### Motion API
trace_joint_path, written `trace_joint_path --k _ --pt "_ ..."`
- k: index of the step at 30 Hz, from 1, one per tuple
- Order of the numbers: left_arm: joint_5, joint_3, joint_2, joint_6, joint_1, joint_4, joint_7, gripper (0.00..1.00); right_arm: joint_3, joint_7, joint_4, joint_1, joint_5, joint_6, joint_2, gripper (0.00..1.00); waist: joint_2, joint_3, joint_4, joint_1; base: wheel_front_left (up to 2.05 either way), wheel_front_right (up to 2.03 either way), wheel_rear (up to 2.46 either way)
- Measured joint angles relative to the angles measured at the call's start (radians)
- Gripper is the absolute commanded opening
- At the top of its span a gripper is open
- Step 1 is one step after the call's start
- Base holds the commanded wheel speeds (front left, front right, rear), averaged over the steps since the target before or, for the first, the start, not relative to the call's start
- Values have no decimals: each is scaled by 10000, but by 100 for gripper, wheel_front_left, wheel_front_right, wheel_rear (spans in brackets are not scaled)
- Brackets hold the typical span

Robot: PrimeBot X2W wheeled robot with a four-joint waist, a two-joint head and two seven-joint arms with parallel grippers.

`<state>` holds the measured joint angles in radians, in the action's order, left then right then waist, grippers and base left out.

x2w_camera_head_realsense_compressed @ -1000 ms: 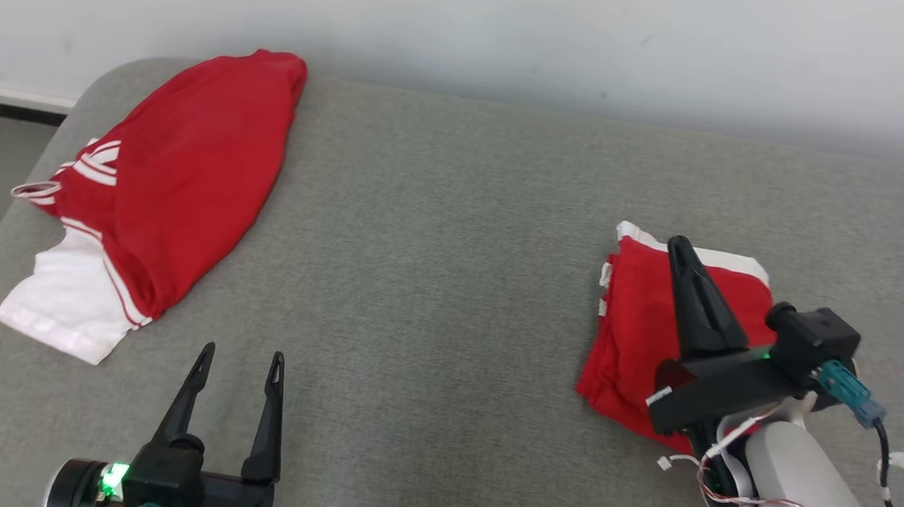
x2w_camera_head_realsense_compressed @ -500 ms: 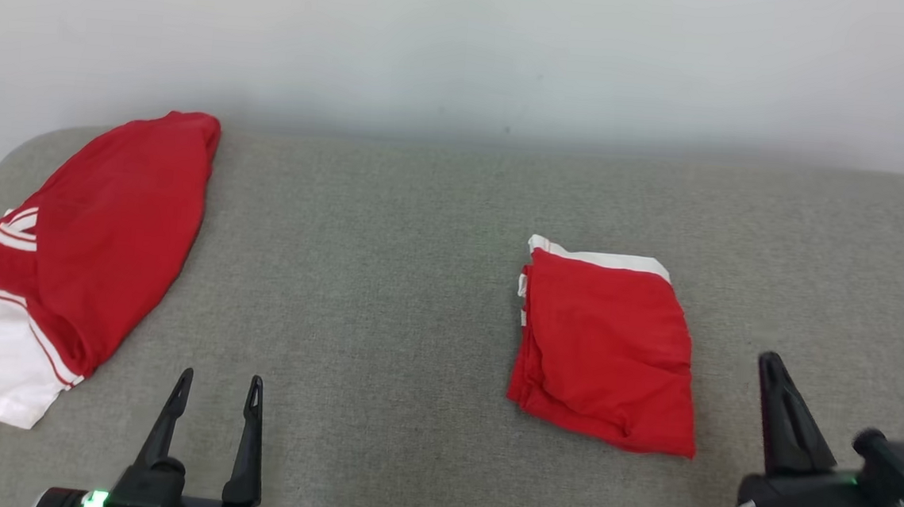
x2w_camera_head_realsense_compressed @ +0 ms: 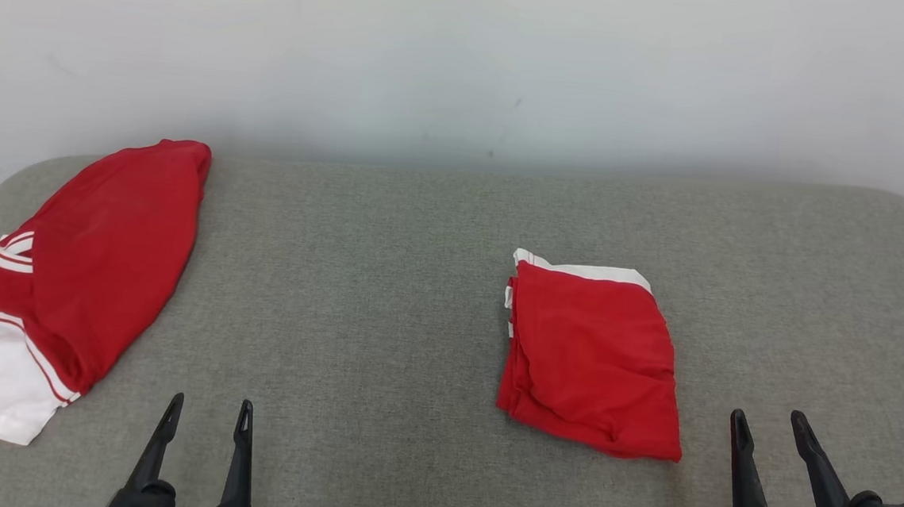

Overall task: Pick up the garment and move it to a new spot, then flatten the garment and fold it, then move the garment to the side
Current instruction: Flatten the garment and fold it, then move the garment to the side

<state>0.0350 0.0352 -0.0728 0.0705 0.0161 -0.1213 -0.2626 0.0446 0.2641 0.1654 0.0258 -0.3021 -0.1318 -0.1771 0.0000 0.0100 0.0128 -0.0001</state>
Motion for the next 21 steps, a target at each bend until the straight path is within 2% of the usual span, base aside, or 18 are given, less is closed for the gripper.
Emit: trace_joint_path --k 7,21 --pt "10 19 -2 15 208 69 0 100 -217 0 -188 195 148 0 207 100 0 -52 259 1 0 0 0" --pt "-46 71 13 -84 295 138 0 100 -347 -2 176 167 238 0 167 100 0 49 423 1 0 0 0"
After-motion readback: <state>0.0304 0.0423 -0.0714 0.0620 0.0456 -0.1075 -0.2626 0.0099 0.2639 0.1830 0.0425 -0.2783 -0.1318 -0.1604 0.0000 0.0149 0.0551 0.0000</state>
